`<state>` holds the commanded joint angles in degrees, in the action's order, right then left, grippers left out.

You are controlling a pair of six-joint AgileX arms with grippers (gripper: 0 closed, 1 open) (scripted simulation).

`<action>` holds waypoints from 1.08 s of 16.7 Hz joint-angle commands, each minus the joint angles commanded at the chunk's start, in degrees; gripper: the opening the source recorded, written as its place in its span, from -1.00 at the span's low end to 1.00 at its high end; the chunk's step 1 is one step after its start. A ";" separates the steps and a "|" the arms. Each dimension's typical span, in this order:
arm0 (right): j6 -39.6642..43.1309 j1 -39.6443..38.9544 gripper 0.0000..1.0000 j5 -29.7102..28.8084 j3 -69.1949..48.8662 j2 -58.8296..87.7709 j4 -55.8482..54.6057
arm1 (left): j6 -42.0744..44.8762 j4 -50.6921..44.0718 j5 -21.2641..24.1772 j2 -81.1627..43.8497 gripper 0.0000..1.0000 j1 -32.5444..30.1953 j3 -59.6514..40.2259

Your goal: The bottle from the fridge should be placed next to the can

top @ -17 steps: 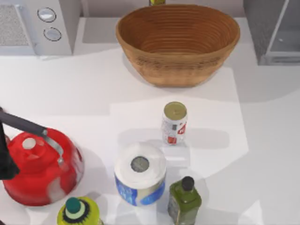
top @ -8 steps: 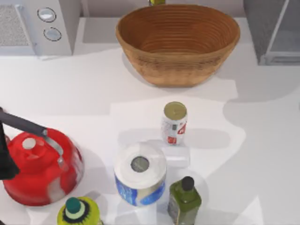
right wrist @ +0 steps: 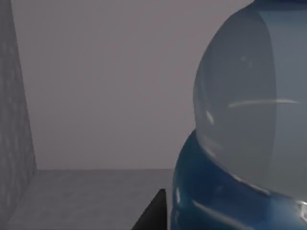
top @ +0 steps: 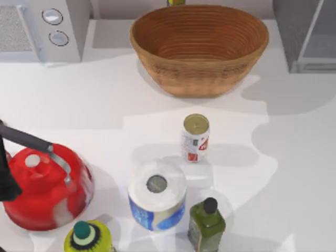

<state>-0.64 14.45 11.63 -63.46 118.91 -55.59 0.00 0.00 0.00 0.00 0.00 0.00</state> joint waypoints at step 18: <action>-0.11 -0.17 -1.00 0.76 29.53 -15.16 -13.48 | 0.00 0.00 0.00 0.00 1.00 0.00 0.00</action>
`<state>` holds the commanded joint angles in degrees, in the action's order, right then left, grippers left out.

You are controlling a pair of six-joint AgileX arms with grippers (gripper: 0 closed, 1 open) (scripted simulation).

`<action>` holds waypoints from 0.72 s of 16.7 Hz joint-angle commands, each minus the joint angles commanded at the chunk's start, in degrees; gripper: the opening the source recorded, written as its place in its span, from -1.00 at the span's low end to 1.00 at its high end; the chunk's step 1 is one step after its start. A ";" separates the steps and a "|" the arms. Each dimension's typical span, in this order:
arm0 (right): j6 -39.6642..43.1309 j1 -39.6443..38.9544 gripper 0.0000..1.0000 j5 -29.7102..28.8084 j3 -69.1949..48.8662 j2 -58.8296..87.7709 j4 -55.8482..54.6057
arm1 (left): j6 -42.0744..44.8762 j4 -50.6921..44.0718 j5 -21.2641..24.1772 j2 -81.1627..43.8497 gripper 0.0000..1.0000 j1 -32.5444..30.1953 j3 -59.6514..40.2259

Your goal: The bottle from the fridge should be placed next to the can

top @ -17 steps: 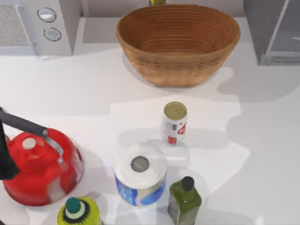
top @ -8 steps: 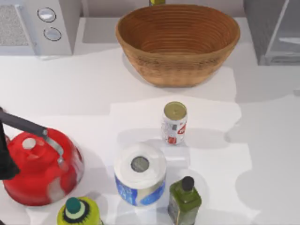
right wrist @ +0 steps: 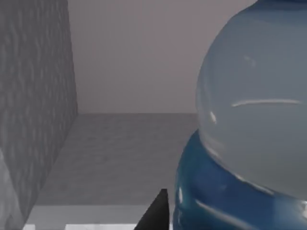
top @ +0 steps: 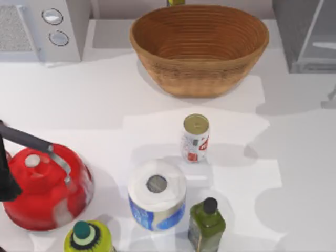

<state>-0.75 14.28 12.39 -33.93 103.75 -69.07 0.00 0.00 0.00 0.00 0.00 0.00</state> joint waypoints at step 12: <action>0.83 -44.22 -1.00 -43.43 12.87 11.37 -24.69 | 0.00 0.00 0.00 0.00 1.00 0.00 0.00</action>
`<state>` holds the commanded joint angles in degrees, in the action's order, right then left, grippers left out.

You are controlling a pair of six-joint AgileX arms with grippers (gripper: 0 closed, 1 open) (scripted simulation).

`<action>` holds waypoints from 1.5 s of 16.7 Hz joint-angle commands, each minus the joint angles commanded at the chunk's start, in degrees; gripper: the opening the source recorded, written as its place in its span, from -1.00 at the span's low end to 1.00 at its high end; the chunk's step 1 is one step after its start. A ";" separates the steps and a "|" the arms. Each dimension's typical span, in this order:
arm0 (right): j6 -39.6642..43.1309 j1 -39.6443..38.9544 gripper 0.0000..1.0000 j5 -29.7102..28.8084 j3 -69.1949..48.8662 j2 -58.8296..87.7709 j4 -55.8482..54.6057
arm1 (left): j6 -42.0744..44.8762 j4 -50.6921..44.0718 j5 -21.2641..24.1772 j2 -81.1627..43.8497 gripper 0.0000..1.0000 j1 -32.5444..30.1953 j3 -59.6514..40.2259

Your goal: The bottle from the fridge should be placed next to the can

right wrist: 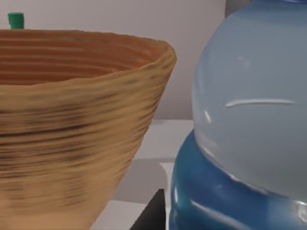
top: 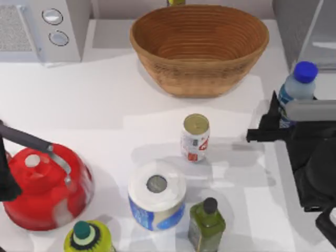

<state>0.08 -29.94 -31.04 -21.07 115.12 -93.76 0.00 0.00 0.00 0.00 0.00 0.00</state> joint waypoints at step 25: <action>0.11 -3.62 0.96 -3.58 1.66 0.24 -2.09 | 0.00 0.00 0.00 0.00 1.00 0.00 0.00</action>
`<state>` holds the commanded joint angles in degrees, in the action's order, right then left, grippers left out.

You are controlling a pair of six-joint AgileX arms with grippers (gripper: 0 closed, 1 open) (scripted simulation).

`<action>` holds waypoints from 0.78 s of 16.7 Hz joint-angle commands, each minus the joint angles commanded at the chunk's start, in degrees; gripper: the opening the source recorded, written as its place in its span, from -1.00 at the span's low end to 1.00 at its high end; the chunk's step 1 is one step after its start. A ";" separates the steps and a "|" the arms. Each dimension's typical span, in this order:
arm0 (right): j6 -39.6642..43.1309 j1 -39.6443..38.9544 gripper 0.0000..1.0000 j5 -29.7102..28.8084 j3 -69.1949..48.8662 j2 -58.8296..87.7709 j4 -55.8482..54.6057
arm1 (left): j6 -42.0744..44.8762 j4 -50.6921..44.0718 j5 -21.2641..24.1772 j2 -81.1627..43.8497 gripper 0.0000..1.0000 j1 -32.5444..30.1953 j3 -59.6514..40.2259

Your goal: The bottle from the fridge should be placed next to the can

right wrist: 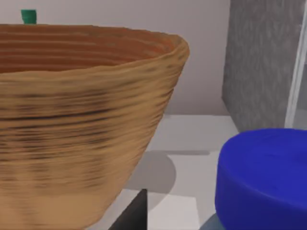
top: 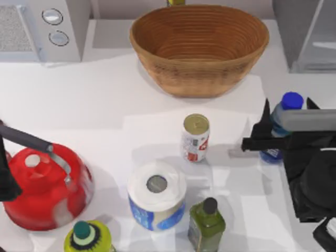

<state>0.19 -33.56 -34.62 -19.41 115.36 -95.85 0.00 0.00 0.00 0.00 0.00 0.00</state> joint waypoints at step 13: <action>-0.05 -2.30 1.00 -2.38 2.75 -0.51 -2.43 | 0.00 0.00 0.00 0.00 1.00 0.00 0.00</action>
<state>0.13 -35.86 -37.01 -16.66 114.86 -98.28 0.00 0.00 0.00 0.00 0.00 0.00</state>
